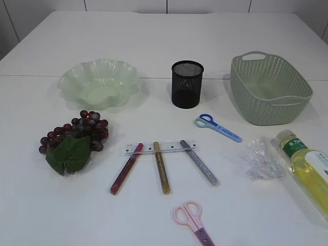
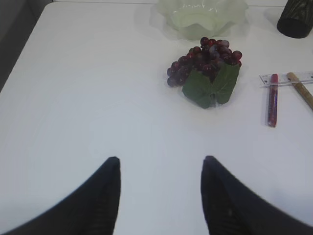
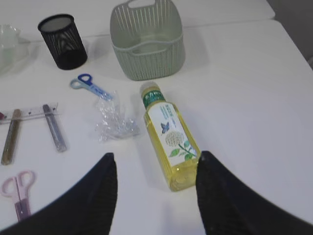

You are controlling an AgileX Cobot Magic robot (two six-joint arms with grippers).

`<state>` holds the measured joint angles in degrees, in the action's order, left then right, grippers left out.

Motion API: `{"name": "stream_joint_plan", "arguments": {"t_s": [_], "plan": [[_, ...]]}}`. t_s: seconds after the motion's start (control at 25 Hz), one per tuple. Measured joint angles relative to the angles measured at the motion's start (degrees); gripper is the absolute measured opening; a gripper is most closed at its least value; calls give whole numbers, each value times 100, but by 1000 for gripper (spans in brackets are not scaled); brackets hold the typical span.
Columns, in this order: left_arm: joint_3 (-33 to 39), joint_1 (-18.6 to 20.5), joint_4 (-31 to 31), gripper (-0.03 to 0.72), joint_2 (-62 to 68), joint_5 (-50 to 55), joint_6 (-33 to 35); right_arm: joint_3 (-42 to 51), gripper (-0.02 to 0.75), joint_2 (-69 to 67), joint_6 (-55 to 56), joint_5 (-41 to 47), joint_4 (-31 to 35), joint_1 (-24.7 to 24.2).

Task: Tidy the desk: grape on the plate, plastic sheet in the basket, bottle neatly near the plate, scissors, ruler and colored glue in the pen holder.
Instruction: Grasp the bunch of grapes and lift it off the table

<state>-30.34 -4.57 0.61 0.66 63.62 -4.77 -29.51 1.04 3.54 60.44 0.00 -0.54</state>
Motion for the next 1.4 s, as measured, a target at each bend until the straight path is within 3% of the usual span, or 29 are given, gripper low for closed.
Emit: {"name": "stream_joint_plan", "arguments": {"t_s": [0.32, 0.56, 1.0, 1.16, 1.4], "plan": [[-71, 0, -120, 401, 610, -344, 0, -311, 417, -1272, 45, -782, 51, 0], [-154, 0, -332, 401, 2099, -1462, 0, -888, 417, -2552, 85, -1180, 63, 0], [-239, 0, -997, 402, 5210, -2939, -35, -2453, 417, -4884, 336, -955, 63, 0], [-799, 0, -1011, 402, 6109, -2894, -35, -2789, 417, -5571, 345, -609, 63, 0], [-2217, -28, -1271, 402, 7401, -2322, 62, -2843, 417, -5984, 345, -544, 63, 0]]}}
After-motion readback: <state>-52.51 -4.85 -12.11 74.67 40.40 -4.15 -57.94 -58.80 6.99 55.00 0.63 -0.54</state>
